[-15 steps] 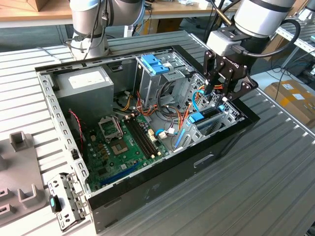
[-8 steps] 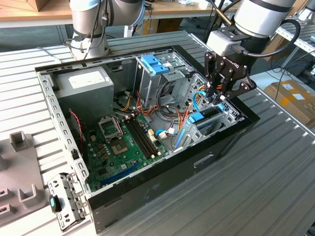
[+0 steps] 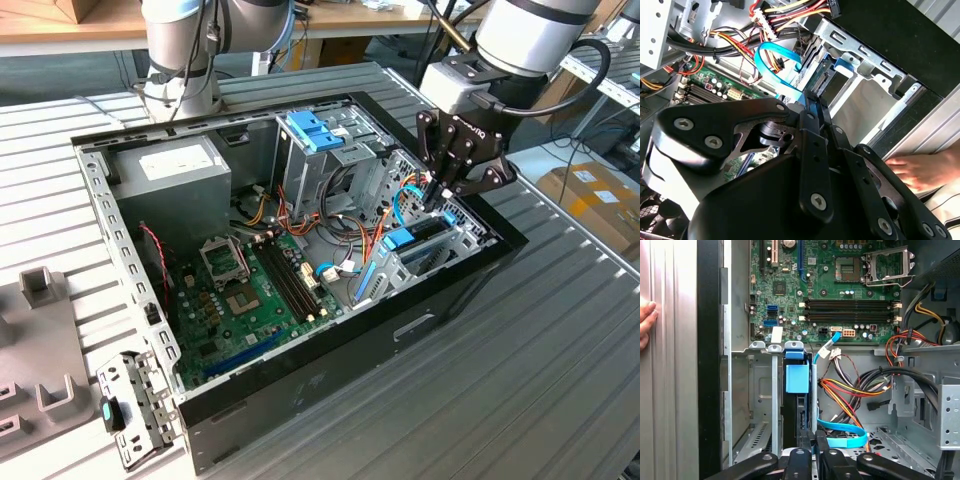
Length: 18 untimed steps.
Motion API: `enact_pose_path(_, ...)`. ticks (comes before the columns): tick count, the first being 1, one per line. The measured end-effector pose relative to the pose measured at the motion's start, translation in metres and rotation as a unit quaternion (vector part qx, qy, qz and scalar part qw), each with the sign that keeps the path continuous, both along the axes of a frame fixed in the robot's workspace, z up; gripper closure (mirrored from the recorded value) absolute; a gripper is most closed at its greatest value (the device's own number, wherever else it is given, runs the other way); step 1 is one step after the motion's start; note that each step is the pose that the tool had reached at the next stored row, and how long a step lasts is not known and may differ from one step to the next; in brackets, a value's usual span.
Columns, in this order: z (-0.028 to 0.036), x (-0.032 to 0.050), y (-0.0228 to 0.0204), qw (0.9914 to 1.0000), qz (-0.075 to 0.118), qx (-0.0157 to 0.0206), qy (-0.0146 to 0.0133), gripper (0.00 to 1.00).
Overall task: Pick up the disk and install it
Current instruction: 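Insert the first disk wire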
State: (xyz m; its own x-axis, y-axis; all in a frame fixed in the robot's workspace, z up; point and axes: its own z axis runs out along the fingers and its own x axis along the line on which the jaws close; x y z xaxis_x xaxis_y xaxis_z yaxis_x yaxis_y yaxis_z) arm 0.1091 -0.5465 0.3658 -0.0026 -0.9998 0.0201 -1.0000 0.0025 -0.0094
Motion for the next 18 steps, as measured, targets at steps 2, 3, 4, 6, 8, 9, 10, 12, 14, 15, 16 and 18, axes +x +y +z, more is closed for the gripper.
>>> enact_pose_path(2, 0.0, 0.0, 0.0, 1.0, 0.0, -0.0002, 0.0, 0.84)
enact_pose_path(3, 0.0, 0.0, 0.0, 1.0, 0.0, -0.0003, 0.0, 0.84)
enact_pose_path(4, 0.0, 0.0, 0.0, 1.0, 0.0, -0.0004, 0.0, 0.84)
enact_pose_path(6, 0.0, -0.0011, 0.0001, 1.0, 0.001, -0.0001, -0.0027, 0.84)
enact_pose_path(8, -0.0003, -0.0022, 0.0, 0.99994, 0.002, 0.0004, -0.0109, 0.84)
enact_pose_path(9, -0.0006, -0.0031, 0.0, 0.99981, 0.003, 0.0007, -0.0194, 0.84)
enact_pose_path(10, -0.001, -0.0043, 0.0, 0.99959, 0.004, 0.001, -0.0282, 0.84)
enact_pose_path(12, -0.0015, -0.0065, -0.0003, 0.99935, 0.005, 0.0015, -0.0357, 0.84)
enact_pose_path(14, -0.0021, -0.0097, -0.0006, 0.99913, 0.005, 0.0029, -0.0414, 0.84)
enact_pose_path(15, -0.0029, -0.0133, -0.0009, 0.99884, 0.005, 0.0047, -0.0477, 0.84)
enact_pose_path(16, -0.0035, -0.0154, -0.0015, 0.99861, 0.005, 0.0056, -0.0522, 0.84)
enact_pose_path(18, -0.005, -0.02, -0.0033, 0.99806, 0.006, 0.0081, -0.0614, 0.84)
